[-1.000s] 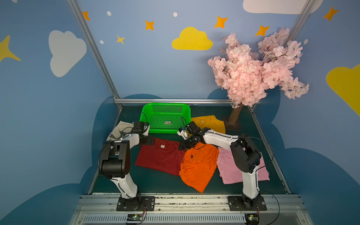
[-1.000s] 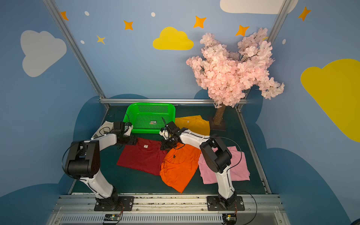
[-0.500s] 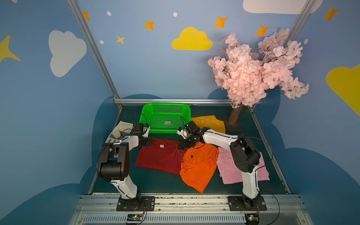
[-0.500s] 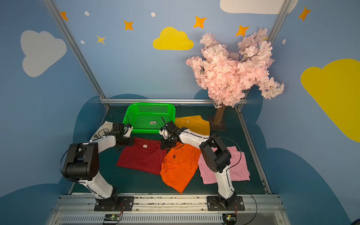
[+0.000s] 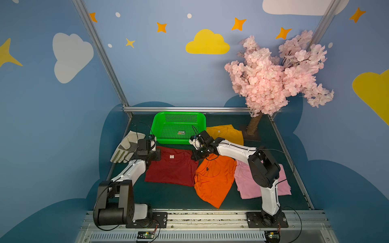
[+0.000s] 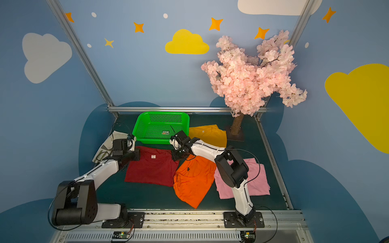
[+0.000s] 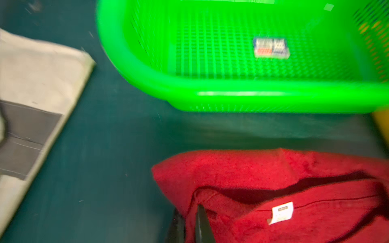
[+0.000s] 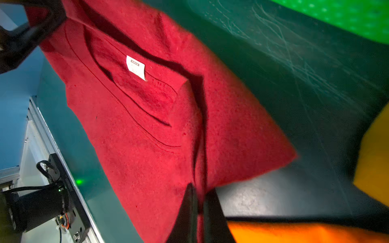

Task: Put the folded t-shirts into the basket
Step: Pick up the T-shirt from the center of the board.

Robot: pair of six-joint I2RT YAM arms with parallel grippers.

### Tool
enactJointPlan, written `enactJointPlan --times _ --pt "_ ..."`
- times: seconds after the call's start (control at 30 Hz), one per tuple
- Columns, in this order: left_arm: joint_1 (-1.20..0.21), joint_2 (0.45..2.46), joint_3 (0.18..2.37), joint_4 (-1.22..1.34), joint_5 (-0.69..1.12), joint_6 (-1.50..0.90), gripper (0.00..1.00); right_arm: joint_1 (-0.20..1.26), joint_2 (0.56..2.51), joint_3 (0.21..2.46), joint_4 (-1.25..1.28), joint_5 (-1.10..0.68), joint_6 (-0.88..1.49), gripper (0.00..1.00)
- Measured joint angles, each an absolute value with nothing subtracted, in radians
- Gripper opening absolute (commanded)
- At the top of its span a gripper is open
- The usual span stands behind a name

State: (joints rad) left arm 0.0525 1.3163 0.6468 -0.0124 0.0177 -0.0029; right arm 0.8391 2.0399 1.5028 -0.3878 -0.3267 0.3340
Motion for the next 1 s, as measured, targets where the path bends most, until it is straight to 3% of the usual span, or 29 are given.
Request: enactJointPlan --times 0.3,0.6,0.8,1.0 --pt "0.052 1.128 0.661 -0.023 -0.028 -0.093 0.03 0.881 2.024 1.505 -0.319 -0.295 0.347 0.00" --pt "0.042 1.000 0.773 -0.133 -0.015 -0.165 0.03 0.883 1.848 1.505 -0.308 -0.265 0.361 0.00" --pt "0.034 1.011 0.883 -0.202 0.004 -0.226 0.02 0.857 1.764 1.521 -0.315 -0.236 0.348 0.00" --pt "0.011 1.145 1.045 -0.214 0.012 -0.271 0.03 0.770 1.756 1.546 -0.315 -0.200 0.286 0.00"
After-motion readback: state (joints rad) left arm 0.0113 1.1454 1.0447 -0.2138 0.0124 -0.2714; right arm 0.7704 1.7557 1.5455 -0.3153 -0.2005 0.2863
